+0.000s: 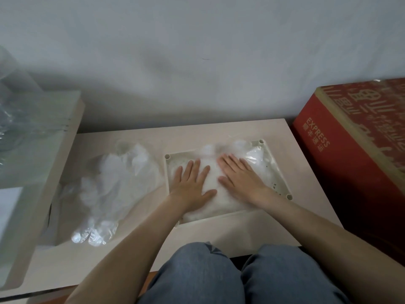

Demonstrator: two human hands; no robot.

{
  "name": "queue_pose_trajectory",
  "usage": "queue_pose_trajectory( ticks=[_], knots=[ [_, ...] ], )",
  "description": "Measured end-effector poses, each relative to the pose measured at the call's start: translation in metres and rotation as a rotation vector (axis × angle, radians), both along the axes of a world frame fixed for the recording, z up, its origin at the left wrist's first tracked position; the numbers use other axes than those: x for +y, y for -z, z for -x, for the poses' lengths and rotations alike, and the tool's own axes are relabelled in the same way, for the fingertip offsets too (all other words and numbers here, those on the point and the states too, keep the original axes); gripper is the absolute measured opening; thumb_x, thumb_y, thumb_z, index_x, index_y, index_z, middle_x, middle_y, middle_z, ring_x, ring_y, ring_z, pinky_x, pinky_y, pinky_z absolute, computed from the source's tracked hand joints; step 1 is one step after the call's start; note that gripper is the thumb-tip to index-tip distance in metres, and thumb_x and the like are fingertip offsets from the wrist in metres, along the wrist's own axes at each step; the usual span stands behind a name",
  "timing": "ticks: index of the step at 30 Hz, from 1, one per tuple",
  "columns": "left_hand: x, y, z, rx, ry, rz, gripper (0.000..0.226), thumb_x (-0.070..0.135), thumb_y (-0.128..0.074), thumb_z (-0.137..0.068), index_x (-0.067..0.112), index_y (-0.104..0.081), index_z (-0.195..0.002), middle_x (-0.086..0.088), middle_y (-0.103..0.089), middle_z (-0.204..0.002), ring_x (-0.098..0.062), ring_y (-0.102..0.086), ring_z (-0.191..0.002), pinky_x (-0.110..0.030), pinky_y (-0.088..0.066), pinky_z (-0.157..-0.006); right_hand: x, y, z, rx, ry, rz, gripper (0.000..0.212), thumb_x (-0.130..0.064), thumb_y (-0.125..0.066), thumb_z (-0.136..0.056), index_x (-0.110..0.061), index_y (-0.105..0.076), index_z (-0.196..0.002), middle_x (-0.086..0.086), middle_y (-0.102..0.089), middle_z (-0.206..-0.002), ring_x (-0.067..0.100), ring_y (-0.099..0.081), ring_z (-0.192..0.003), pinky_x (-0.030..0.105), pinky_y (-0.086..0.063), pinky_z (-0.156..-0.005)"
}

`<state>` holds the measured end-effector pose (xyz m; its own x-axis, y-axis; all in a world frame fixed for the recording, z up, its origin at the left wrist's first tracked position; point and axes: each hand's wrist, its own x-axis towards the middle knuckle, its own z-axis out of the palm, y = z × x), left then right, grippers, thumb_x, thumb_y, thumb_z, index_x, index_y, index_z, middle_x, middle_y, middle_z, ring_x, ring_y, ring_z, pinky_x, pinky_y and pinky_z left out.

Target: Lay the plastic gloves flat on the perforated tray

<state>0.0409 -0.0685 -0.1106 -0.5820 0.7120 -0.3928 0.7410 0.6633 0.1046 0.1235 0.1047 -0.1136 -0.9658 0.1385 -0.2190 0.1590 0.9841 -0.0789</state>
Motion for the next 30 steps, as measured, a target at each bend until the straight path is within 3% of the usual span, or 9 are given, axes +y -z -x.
queue_pose_trajectory(
  ticks=[5,10,14,18,21,23,25,28,30],
  knots=[
    [-0.002,0.001,0.001,0.028,0.003,-0.024,0.074,0.065,-0.016,-0.095,0.028,0.018,-0.15,-0.004,0.029,-0.156,-0.02,0.026,-0.144,-0.044,0.014,-0.117,0.03,-0.002,-0.011,0.011,0.138,-0.072,0.088,-0.06,0.015,-0.077,-0.02,0.0,-0.154,-0.002,0.001,-0.162,0.016,0.006,-0.148,0.036,0.007,-0.118],
    [-0.002,0.0,-0.001,0.021,0.012,-0.027,0.075,0.064,-0.016,-0.095,0.027,0.019,-0.15,-0.005,0.029,-0.156,-0.021,0.027,-0.144,-0.043,0.014,-0.117,0.043,-0.006,-0.019,-0.004,0.256,-0.093,0.064,-0.046,-0.016,-0.102,-0.011,-0.004,-0.153,0.007,-0.004,-0.161,0.022,0.005,-0.148,0.033,0.008,-0.118],
    [-0.003,-0.008,-0.003,0.012,-0.011,-0.097,0.075,0.063,-0.019,-0.095,0.026,0.015,-0.151,-0.004,0.028,-0.157,-0.022,0.022,-0.145,-0.044,0.009,-0.118,0.04,-0.015,-0.016,0.109,0.282,-0.087,0.08,-0.053,0.003,-0.088,-0.01,-0.018,-0.152,0.006,-0.015,-0.16,0.021,-0.004,-0.148,0.035,0.003,-0.116],
    [-0.005,-0.03,-0.007,0.053,0.014,-0.336,0.063,0.054,-0.02,-0.1,0.021,-0.013,-0.153,0.001,0.014,-0.161,-0.016,0.014,-0.147,-0.038,0.005,-0.119,0.037,-0.032,-0.011,0.25,0.269,-0.053,0.069,-0.051,-0.015,-0.088,-0.014,-0.037,-0.142,0.001,-0.037,-0.148,0.018,-0.024,-0.14,0.035,-0.01,-0.112],
    [-0.012,-0.042,-0.004,0.145,0.014,-0.548,0.041,0.033,-0.039,-0.102,0.014,-0.047,-0.137,-0.006,-0.017,-0.16,-0.024,-0.016,-0.146,-0.039,-0.015,-0.117,0.033,-0.043,-0.006,0.316,0.236,-0.088,0.051,-0.041,-0.047,-0.089,-0.012,-0.049,-0.13,0.003,-0.048,-0.135,0.023,-0.035,-0.131,0.035,-0.016,-0.105],
    [-0.021,-0.044,0.001,0.279,-0.067,-0.641,0.03,0.01,-0.055,-0.092,0.007,-0.058,-0.121,-0.017,-0.042,-0.145,-0.037,-0.042,-0.129,-0.049,-0.037,-0.106,0.027,-0.048,-0.004,0.386,0.253,-0.118,0.043,-0.038,-0.051,-0.082,-0.007,-0.057,-0.112,0.008,-0.057,-0.117,0.03,-0.046,-0.116,0.037,-0.024,-0.096],
    [-0.038,-0.046,0.008,0.335,-0.278,-0.631,0.034,0.0,-0.056,-0.085,0.004,-0.058,-0.119,-0.021,-0.047,-0.136,-0.042,-0.046,-0.119,-0.051,-0.038,-0.1,0.022,-0.052,-0.002,0.462,0.296,-0.135,0.034,-0.029,-0.058,-0.072,-0.004,-0.057,-0.094,0.014,-0.058,-0.098,0.036,-0.052,-0.099,0.04,-0.033,-0.084],
    [-0.067,-0.043,0.018,0.297,-0.563,-0.433,0.043,0.014,-0.049,-0.093,0.005,-0.044,-0.134,-0.018,-0.035,-0.143,-0.038,-0.035,-0.127,-0.046,-0.029,-0.104,0.014,-0.057,-0.002,0.508,0.282,-0.156,0.035,-0.016,-0.074,-0.06,-0.003,-0.053,-0.085,0.015,-0.055,-0.083,0.036,-0.055,-0.08,0.04,-0.042,-0.069],
    [-0.087,-0.037,0.02,0.294,-0.651,-0.317,0.053,0.026,-0.051,-0.094,0.005,-0.036,-0.14,-0.018,-0.031,-0.147,-0.036,-0.033,-0.129,-0.046,-0.029,-0.104,0.008,-0.058,0.001,0.483,0.226,-0.104,0.034,-0.014,-0.074,-0.065,-0.003,-0.052,-0.088,0.013,-0.055,-0.078,0.033,-0.055,-0.073,0.04,-0.042,-0.07]
  ],
)
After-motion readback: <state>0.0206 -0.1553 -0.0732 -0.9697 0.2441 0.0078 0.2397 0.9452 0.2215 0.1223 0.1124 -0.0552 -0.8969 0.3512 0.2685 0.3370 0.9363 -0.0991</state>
